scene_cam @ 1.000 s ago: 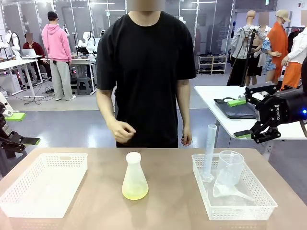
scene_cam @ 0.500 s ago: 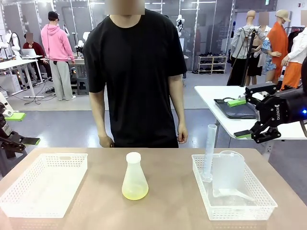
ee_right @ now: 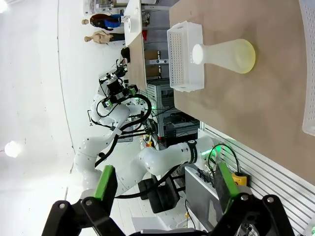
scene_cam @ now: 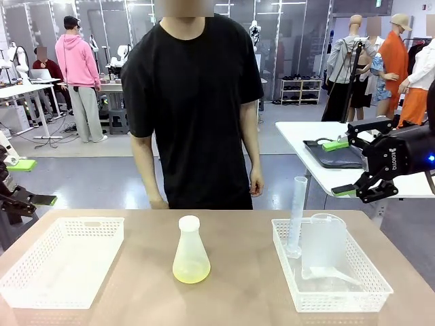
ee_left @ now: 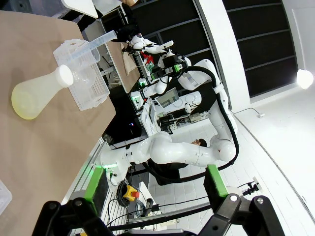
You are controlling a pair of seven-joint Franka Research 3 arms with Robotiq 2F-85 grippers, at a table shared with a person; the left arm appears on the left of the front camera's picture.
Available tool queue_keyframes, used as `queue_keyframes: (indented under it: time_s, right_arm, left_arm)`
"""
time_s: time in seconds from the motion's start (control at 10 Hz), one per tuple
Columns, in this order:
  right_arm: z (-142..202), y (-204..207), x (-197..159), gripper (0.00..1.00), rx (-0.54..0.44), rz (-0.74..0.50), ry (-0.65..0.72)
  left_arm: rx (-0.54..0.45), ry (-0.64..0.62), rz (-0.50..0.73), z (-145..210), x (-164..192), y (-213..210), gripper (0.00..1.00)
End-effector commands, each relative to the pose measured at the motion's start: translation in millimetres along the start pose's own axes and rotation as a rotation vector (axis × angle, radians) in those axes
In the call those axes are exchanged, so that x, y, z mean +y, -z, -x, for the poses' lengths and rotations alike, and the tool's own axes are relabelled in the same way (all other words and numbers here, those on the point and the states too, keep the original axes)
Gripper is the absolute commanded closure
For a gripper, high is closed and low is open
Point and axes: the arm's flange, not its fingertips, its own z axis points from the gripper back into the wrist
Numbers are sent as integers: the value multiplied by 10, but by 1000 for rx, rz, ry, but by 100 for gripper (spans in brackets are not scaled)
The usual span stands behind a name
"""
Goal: Prepare the solutions needed for the experiment.
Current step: When the human places the Big flask in the center of the table, pick up the Big flask and place it in the left Organizing basket.
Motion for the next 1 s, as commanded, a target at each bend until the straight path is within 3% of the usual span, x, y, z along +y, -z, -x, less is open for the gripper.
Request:
queue_keyframes:
  time_s: [0.0, 0.2, 0.4, 0.6, 0.8, 0.9]
  right_arm:
    - [11, -3, 16, 0, 2, -3, -9]
    - [11, -3, 16, 0, 2, -3, -9]
    - [11, -3, 16, 0, 2, -3, -9]
    - [11, -3, 16, 0, 2, -3, -9]
    - [11, -3, 16, 0, 2, -3, -9]
    - [11, -3, 16, 0, 2, -3, -9]
  left_arm:
    - [0, 0, 0, 0, 0, 0, 0]
    - [-75, 177, 16, -478, 159, 103, 0]
    - [-149, 432, -14, -955, 215, 300, 0]
    - [-90, 672, 86, -1259, 249, 553, 0]
    - [-115, 849, 50, -1380, 256, 833, 0]
    - [-80, 884, 16, -1391, 252, 956, 0]
